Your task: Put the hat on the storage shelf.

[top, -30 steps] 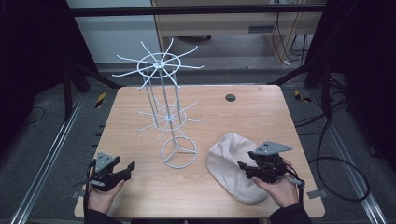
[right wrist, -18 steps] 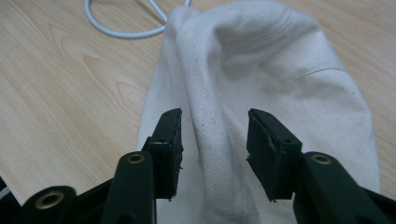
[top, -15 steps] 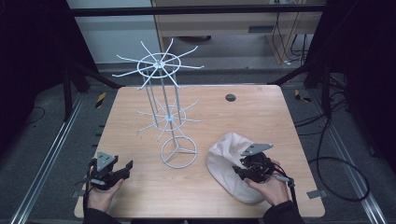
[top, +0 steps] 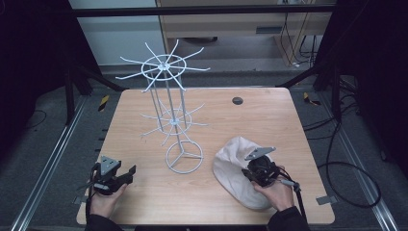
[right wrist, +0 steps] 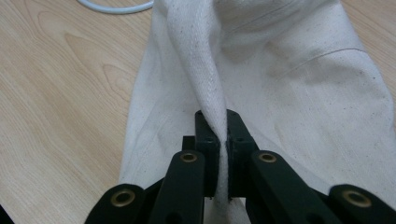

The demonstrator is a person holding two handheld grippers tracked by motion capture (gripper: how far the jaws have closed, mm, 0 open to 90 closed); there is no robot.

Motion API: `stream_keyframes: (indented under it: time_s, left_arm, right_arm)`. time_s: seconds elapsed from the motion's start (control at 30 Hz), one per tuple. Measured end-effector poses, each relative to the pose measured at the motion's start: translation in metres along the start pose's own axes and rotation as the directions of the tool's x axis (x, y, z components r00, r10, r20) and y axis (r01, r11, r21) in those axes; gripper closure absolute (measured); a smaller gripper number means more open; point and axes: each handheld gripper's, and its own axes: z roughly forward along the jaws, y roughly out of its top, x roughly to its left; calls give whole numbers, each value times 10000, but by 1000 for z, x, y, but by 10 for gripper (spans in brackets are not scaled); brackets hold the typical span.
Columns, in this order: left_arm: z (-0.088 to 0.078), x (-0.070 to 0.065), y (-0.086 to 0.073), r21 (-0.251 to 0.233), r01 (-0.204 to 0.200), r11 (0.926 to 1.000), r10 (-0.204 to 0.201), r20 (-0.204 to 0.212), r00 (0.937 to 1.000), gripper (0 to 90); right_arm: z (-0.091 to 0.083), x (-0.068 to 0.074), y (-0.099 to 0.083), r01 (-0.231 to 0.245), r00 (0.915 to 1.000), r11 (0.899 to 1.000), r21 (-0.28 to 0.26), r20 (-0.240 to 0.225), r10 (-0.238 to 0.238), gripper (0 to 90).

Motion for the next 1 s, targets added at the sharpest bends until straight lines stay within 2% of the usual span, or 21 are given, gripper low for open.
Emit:
stream_keyframes:
  time_s: [0.17, 0.37, 0.57, 0.67, 0.77, 0.8, 0.83, 0.87, 0.9, 0.93, 1.0]
  left_arm:
    - [1, -1, 0, 2, -33, 10000, 33, -21, 10000, 405]
    - [2, -2, 0, 55, -79, 10000, 80, -70, 9999, 411]
    - [1, -2, 0, 43, -52, 10000, 52, -91, 9999, 415]
    - [1, -1, 0, 14, -10, 10000, 10, -102, 9999, 417]
    - [0, -1, 0, -21, 14, 10000, -15, -115, 9999, 419]
    - [0, -1, 0, -18, 6, 10000, -7, -124, 9999, 419]
    - [1, -1, 0, -9, 12, 10000, -12, -121, 9999, 420]
    - [1, -1, 0, -4, 6, 10000, -6, -119, 9999, 420]
    - [1, -1, 0, -5, 1, 10000, -1, -115, 9999, 420]
    - [1, -1, 0, -3, -7, 10000, 7, -112, 9999, 420]
    - [0, -1, 0, -18, -3, 10000, 2, -116, 9999, 421]
  right_arm:
    - [-2, 0, 0, -116, 9999, 9998, -131, 78, 117, 879]
    - [-12, -2, 0, -178, 9996, 9969, -770, 207, 194, 882]
    - [-23, -3, -2, -167, 9989, 9880, -1534, 417, 234, 884]
    - [-32, -5, -2, -274, 9984, 9797, -1988, 430, 367, 885]
    - [-44, -8, -2, -286, 9978, 9646, -2623, 506, 433, 885]
    - [-44, -8, -2, -286, 9978, 9646, -2623, 506, 433, 885]
    - [-50, -8, -2, -332, 9969, 9557, -2923, 581, 524, 885]
    - [-50, -8, -2, -332, 9969, 9557, -2923, 581, 524, 885]
    - [-55, -9, -2, -310, 9962, 9461, -3223, 673, 556, 885]
    - [-55, -9, -2, -310, 9962, 9461, -3223, 673, 556, 885]
    - [-60, -10, -3, -333, 9952, 9365, -3491, 745, 632, 885]
